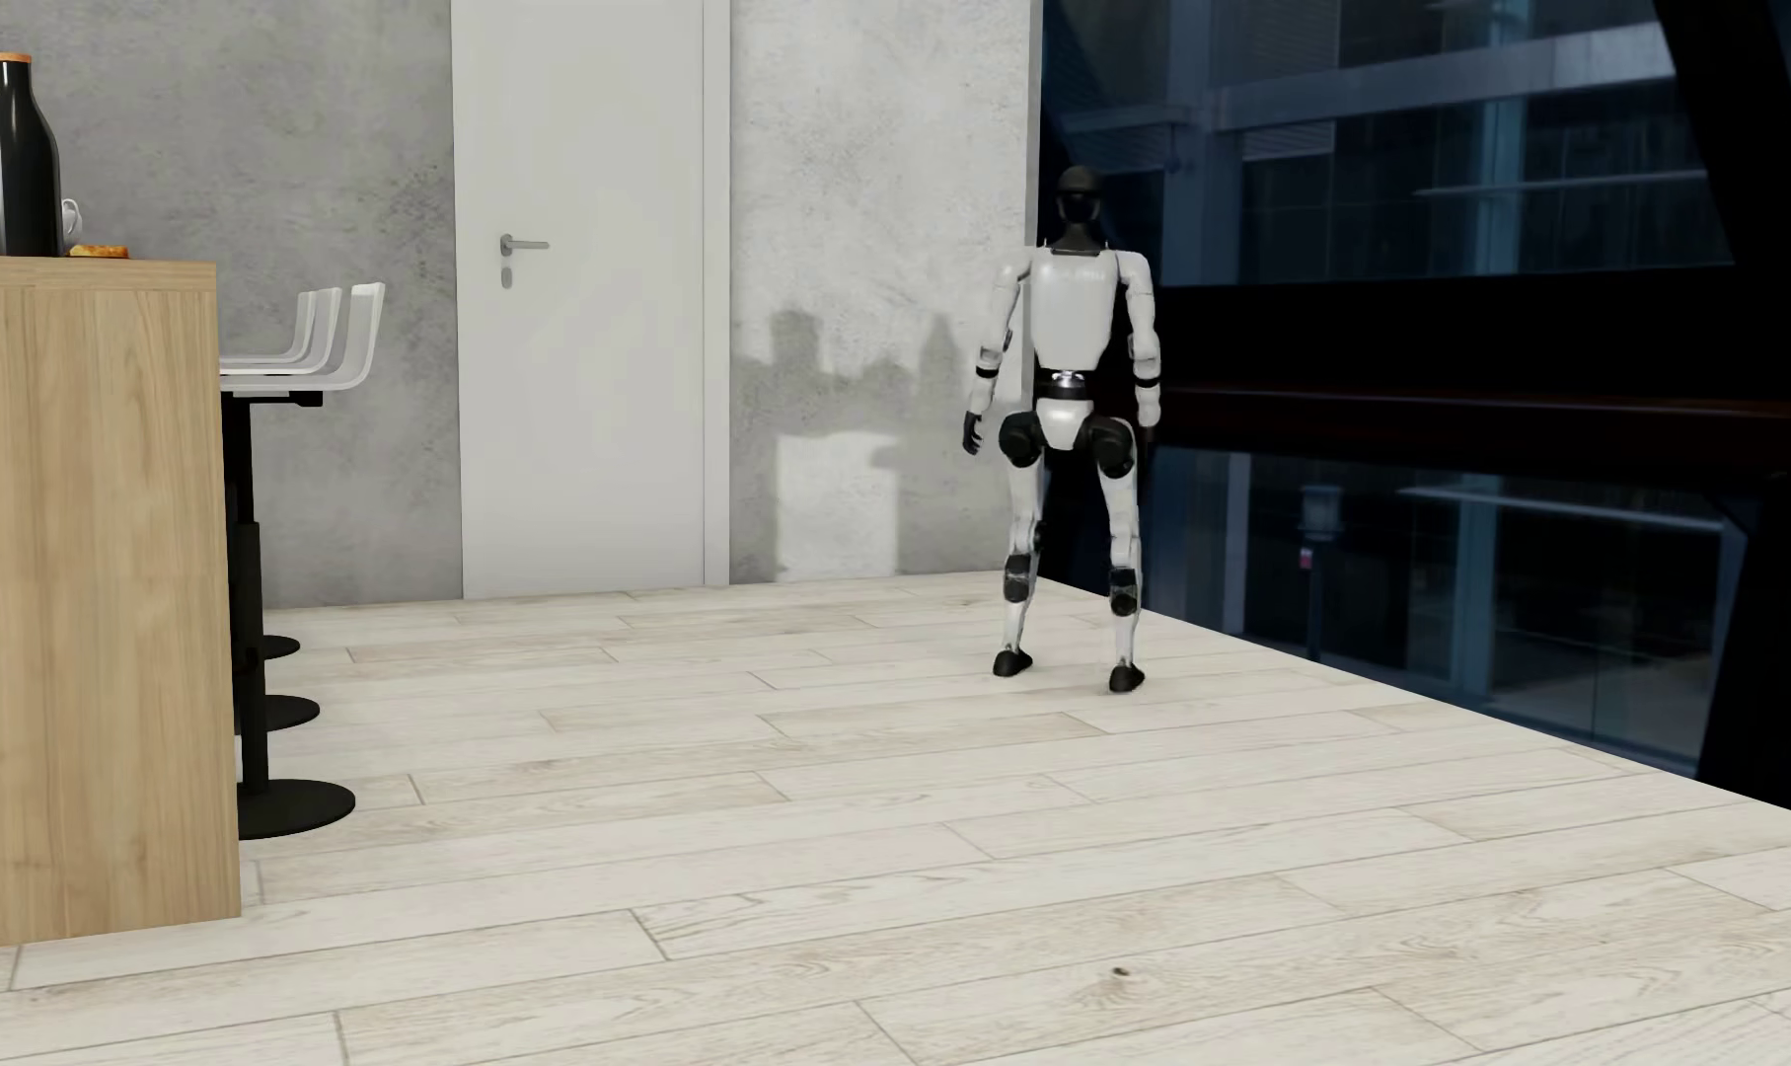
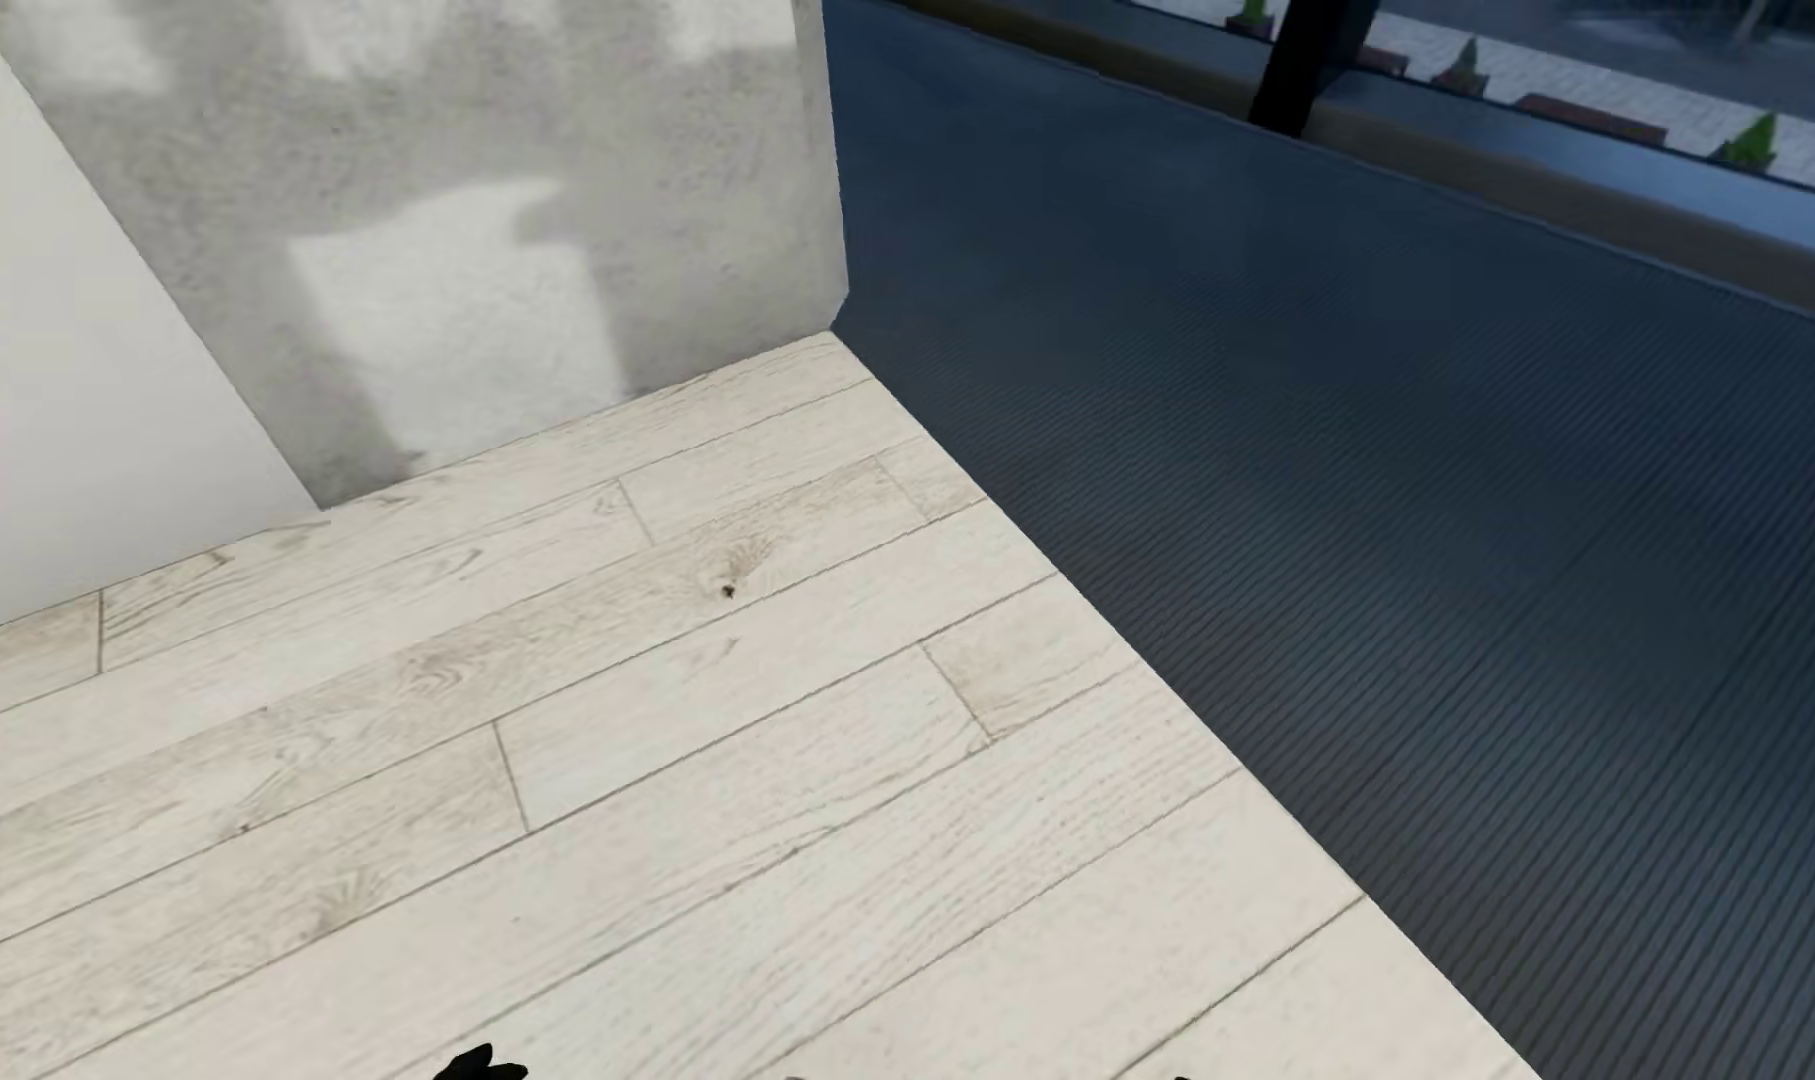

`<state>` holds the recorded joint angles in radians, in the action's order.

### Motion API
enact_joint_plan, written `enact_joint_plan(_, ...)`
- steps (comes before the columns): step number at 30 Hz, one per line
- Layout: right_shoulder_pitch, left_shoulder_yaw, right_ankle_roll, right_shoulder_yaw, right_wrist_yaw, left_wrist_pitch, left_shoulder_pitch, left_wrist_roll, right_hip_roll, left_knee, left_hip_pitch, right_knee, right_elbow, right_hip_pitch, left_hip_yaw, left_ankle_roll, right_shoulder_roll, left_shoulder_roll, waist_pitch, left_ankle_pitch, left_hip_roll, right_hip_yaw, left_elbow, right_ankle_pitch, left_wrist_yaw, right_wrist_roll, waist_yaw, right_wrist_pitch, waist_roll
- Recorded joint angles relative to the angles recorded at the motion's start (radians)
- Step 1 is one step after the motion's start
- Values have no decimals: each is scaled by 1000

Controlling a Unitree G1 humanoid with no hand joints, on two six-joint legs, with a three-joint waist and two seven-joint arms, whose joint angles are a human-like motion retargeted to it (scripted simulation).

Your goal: Rotate 180

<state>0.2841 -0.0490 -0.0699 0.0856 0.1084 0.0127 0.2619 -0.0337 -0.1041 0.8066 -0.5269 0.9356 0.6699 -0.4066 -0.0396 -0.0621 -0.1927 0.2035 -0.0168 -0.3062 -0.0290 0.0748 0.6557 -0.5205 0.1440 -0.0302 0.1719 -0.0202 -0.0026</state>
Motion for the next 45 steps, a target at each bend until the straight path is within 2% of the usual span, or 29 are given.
enact_joint_plan(1,8,16,181,-56,-7,6,-2,-3,-14,42,-2,-87,20,52,4,-19,-26,-41,1,-82,25,-39,-7,17,17,28,55,34,16)
enact_joint_plan(3,-38,0,171,-48,-60,42,16,5,-43,150,8,-130,-15,99,58,-58,-34,-38,7,-165,76,-121,-42,24,8,64,73,97,30)
enact_joint_plan(5,-130,43,137,43,-107,43,-11,32,-62,97,46,38,-61,54,68,-58,37,-8,44,-99,115,-159,43,63,-22,46,10,110,53)
enact_joint_plan(6,-119,36,81,56,-104,19,-11,39,-59,93,23,194,-107,-51,50,54,64,24,43,-85,83,-114,76,183,-22,36,-23,95,39)
enact_joint_plan(7,-59,26,37,47,-72,0,-1,37,-33,60,25,214,-87,-104,27,41,45,41,36,-64,58,-58,60,221,-8,39,-33,58,14)
enact_joint_plan(9,-3,-9,9,-42,-8,-7,-13,8,9,-30,44,52,-12,-141,-26,26,-16,30,37,-6,20,-12,33,67,33,61,-43,15,-37)
enact_joint_plan(10,-8,-9,24,-56,-9,-6,-20,-10,22,-72,57,-73,-3,-114,-49,16,-35,4,44,18,4,-2,22,23,51,76,-24,20,-68)
enact_joint_plan(11,-36,-10,176,-49,-30,0,-14,-25,29,-90,67,-161,7,-64,-66,5,-40,-47,56,33,8,1,4,119,67,87,-5,31,-76)
enact_joint_plan(12,-79,-19,155,-42,-59,7,-3,-34,32,-46,48,-205,-1,-38,-48,-7,-39,-79,57,2,44,-41,11,221,68,91,19,44,-57)
enact_joint_plan(15,-116,4,161,-24,-92,43,12,9,-21,7,37,-168,-63,2,17,-7,10,-3,37,-22,96,-143,23,165,-28,47,41,33,1)
enact_joint_plan(17,-126,22,156,20,-104,68,-21,56,-57,20,35,-117,-63,7,-8,29,47,7,36,-24,45,-140,46,121,-64,11,25,10,12)
enact_joint_plan(18,-140,5,62,46,-111,63,-29,63,-45,16,31,-80,-52,-3,-21,30,43,1,41,-16,21,-93,45,93,-59,16,20,8,7)
enact_joint_plan(19,-121,-12,93,-4,-115,64,-15,57,-39,-18,44,-109,-36,17,-34,27,29,-8,41,5,7,-79,-2,92,-39,29,39,2,3)
enact_joint_plan(20,-97,-16,181,-28,-129,53,-2,44,-39,-54,50,-162,-25,43,-40,24,21,-35,28,26,9,-86,-11,112,-11,43,54,1,4)
enact_joint_plan(24,-82,15,183,-1,-137,56,-45,5,-69,7,3,-128,-76,91,44,1,18,-25,20,19,112,-189,9,62,23,85,29,9,34)
enact_joint_plan(26,-82,-15,95,40,-103,32,-34,30,-69,18,-15,82,-34,-12,8,22,10,-5,37,26,60,-112,23,125,27,87,-39,9,6)
enact_joint_plan(27,-45,-17,8,36,-85,11,-32,35,-35,-13,-10,137,-46,-44,-16,17,3,-3,45,49,38,-54,37,178,38,89,-44,25,-13)
enact_joint_plan(28,-21,-17,-52,-21,-61,1,-18,34,1,-64,-4,66,-54,-39,-39,9,-6,-12,47,83,11,-21,31,120,58,88,-32,47,-42)
enact_joint_plan(30,-15,-15,150,-45,-63,1,20,6,22,-17,-18,-134,20,39,-11,-17,-42,-35,41,-13,46,-60,0,64,78,76,57,65,-29)
enact_joint_plan(32,-88,10,152,-15,-92,43,33,2,9,68,23,-115,-35,54,29,-45,-14,-33,45,-98,88,-123,6,53,43,28,32,66,22)
enact_joint_plan(34,-114,18,81,32,-83,47,-1,24,-21,38,29,43,-60,-16,20,55,36,-2,64,-46,42,-109,45,111,5,-11,-21,26,19)
enact_joint_plan(36,-59,2,-111,5,-45,11,-14,30,22,-49,31,-87,9,7,-28,35,1,12,30,14,-6,-37,3,37,1,17,23,-12,-13)
enact_joint_plan(37,-66,-10,108,-34,-40,-14,5,23,21,-82,36,-161,21,48,-37,27,-25,-6,20,28,-5,-37,-5,62,14,50,46,-6,-13)
enact_joint_plan(38,-84,4,142,-48,-57,-16,16,12,21,-77,30,-196,-17,76,-24,16,-22,-44,21,10,26,-73,-9,79,22,83,66,8,2)
enact_joint_plan(41,-134,20,131,-18,-91,49,6,17,-16,9,-11,-112,-41,91,45,-34,18,-27,32,-24,98,-166,-2,16,0,76,55,7,20)
enact_joint_plan(42,-152,17,119,29,-105,70,-45,30,-34,19,-10,8,-77,57,42,-4,12,-22,58,21,93,-179,39,38,-4,62,20,21,33)
enact_joint_plan(43,-139,4,65,51,-113,54,-52,41,-26,10,-13,156,-72,-26,22,30,37,0,65,34,67,-133,36,142,1,56,-19,26,21)
enact_joint_plan(44,-84,7,-8,50,-105,16,-42,47,5,-25,-6,200,-59,-68,-5,7,29,5,60,57,42,-72,34,210,12,56,-33,29,5)
enact_joint_plan(45,-33,-5,-58,-11,-81,-23,-17,46,29,-69,0,86,-30,-60,-29,11,1,-20,47,86,16,-16,23,152,30,60,-19,36,-9)
